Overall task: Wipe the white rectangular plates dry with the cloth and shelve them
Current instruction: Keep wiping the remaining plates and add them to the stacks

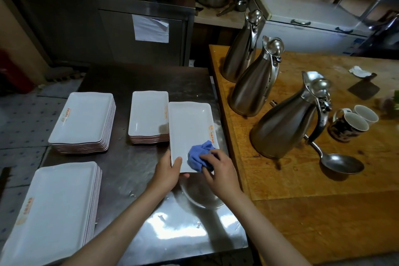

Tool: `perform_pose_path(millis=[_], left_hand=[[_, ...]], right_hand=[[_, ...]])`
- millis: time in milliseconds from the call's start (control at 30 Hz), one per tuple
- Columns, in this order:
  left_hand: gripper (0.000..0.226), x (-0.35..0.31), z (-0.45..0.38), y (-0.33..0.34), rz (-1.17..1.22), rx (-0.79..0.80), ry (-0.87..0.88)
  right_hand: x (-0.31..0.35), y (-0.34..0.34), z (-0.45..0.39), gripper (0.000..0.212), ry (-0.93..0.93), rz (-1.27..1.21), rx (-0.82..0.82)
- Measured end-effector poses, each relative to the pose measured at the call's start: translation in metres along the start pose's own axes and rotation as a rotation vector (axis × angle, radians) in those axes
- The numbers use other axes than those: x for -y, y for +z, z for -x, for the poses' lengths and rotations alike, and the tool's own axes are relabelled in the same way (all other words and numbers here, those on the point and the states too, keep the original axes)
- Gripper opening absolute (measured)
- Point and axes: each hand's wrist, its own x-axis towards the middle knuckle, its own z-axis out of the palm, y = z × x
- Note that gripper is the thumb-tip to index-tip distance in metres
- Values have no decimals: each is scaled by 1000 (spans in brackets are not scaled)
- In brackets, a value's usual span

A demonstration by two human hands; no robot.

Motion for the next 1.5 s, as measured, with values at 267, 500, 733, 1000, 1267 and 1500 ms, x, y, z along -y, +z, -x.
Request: perform_pose_path(millis=[267, 500, 733, 1000, 1267, 1500], left_hand=[[29, -10, 4, -2, 65, 62, -7], [27, -19, 10, -5, 85, 115, -2], [26, -24, 21, -5, 70, 168, -21], [27, -30, 31, -9, 135, 231, -17], [24, -32, 26, -18, 46, 304, -10], [26, -38, 27, -28, -52, 363, -32]], right_hand=[[-7, -17, -21, 31, 106, -43, -109], [-9, -14, -41, 32, 51, -69, -243], [-9, -19, -70, 31, 127, -78, -275], [-8, -31, -95, 27, 200, -54, -272], [5, -35, -98, 35, 263, -97, -304], [9, -39, -95, 30, 227, -62, -293]])
